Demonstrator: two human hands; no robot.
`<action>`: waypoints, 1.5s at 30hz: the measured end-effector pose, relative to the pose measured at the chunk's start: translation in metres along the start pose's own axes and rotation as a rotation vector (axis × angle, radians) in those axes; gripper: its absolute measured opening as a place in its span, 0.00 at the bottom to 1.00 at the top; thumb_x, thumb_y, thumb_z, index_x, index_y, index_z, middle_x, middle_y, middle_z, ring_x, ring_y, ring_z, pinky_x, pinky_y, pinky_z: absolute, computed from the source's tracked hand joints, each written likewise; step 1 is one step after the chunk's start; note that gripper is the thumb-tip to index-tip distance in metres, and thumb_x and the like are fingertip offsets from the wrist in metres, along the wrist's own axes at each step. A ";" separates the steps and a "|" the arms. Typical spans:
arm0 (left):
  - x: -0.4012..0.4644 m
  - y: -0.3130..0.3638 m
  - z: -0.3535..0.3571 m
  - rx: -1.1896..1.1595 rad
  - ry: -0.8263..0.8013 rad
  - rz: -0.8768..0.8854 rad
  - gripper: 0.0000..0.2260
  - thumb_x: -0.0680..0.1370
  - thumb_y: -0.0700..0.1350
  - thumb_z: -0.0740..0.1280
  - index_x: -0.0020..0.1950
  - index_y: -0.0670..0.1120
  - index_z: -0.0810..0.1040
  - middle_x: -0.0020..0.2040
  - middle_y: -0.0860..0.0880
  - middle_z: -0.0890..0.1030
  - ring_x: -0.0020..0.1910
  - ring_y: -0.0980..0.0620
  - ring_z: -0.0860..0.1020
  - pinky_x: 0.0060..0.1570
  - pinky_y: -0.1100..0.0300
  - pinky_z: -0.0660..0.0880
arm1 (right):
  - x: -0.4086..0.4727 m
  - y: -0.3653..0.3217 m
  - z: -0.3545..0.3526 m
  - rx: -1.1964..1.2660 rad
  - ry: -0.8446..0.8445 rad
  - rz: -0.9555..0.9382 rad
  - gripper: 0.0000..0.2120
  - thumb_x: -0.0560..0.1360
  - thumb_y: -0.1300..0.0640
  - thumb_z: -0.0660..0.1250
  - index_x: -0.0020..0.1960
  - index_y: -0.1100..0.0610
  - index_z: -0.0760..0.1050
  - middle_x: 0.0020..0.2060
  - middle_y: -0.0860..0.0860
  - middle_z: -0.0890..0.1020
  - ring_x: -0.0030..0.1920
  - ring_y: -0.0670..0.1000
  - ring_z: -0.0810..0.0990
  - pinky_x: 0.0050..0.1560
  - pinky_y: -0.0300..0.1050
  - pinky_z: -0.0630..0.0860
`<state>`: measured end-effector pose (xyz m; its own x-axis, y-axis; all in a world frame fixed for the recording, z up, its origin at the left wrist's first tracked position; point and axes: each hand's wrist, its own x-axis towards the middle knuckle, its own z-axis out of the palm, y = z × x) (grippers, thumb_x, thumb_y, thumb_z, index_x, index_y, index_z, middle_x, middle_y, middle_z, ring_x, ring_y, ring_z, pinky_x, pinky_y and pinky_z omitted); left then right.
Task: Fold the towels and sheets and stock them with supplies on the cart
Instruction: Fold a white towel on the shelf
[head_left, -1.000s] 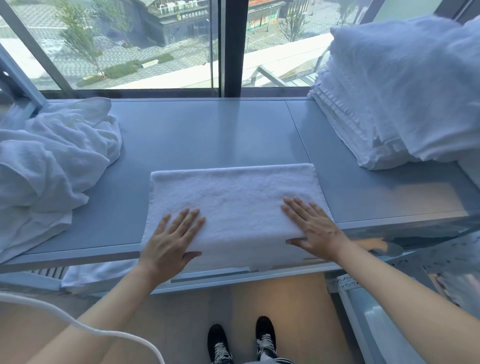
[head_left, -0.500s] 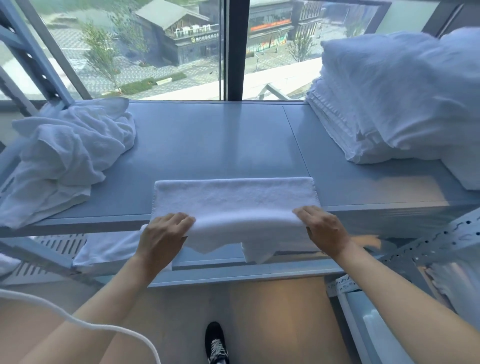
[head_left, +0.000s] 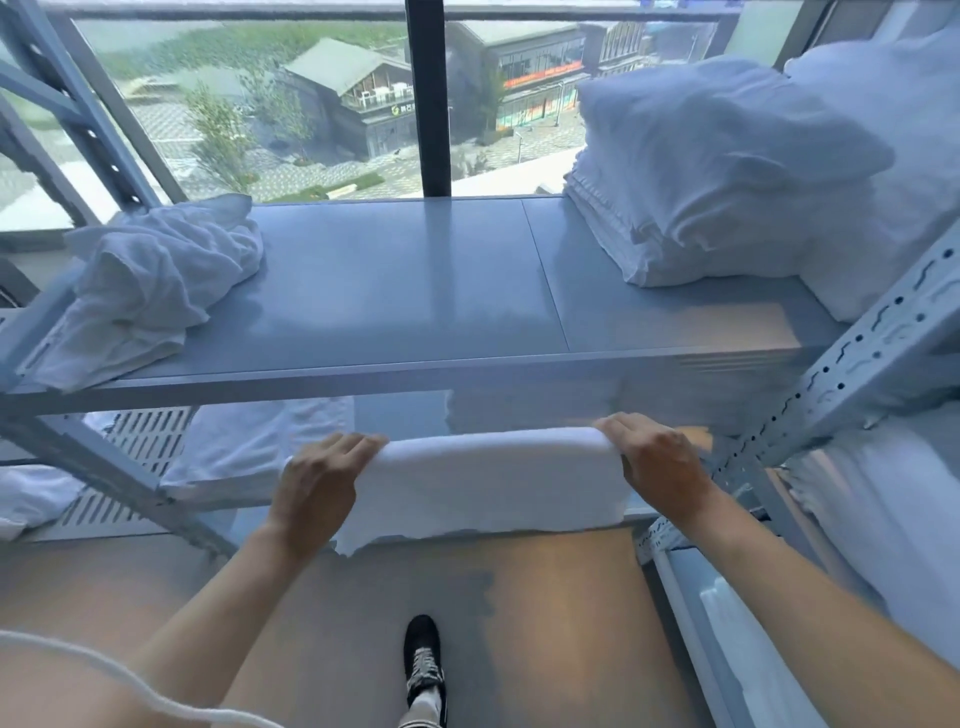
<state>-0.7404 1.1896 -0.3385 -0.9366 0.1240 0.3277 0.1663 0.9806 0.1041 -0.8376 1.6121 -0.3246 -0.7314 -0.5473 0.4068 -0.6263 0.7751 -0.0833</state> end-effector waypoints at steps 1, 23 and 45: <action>-0.004 0.004 -0.003 0.001 -0.004 -0.011 0.26 0.65 0.32 0.62 0.59 0.51 0.81 0.48 0.51 0.84 0.44 0.42 0.82 0.34 0.52 0.77 | -0.003 -0.001 -0.003 0.006 -0.001 0.004 0.22 0.65 0.77 0.71 0.54 0.59 0.82 0.44 0.52 0.85 0.42 0.57 0.84 0.33 0.46 0.79; 0.073 -0.142 0.013 -0.039 0.043 -0.267 0.24 0.66 0.26 0.63 0.54 0.47 0.82 0.47 0.49 0.83 0.42 0.39 0.81 0.36 0.53 0.75 | 0.166 0.002 0.077 -0.007 -0.121 0.265 0.10 0.76 0.56 0.73 0.41 0.56 0.73 0.33 0.53 0.80 0.34 0.63 0.80 0.33 0.45 0.65; 0.279 -0.231 0.048 -0.049 0.119 -0.269 0.19 0.71 0.29 0.62 0.56 0.46 0.81 0.50 0.44 0.81 0.50 0.37 0.78 0.45 0.48 0.72 | 0.322 0.070 0.120 -0.113 0.069 0.344 0.11 0.72 0.71 0.68 0.48 0.57 0.80 0.40 0.55 0.82 0.42 0.61 0.80 0.45 0.49 0.62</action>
<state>-1.0544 1.0050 -0.3158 -0.9068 -0.1608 0.3896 -0.0657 0.9670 0.2461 -1.1492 1.4519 -0.3081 -0.8717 -0.2291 0.4332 -0.3105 0.9421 -0.1266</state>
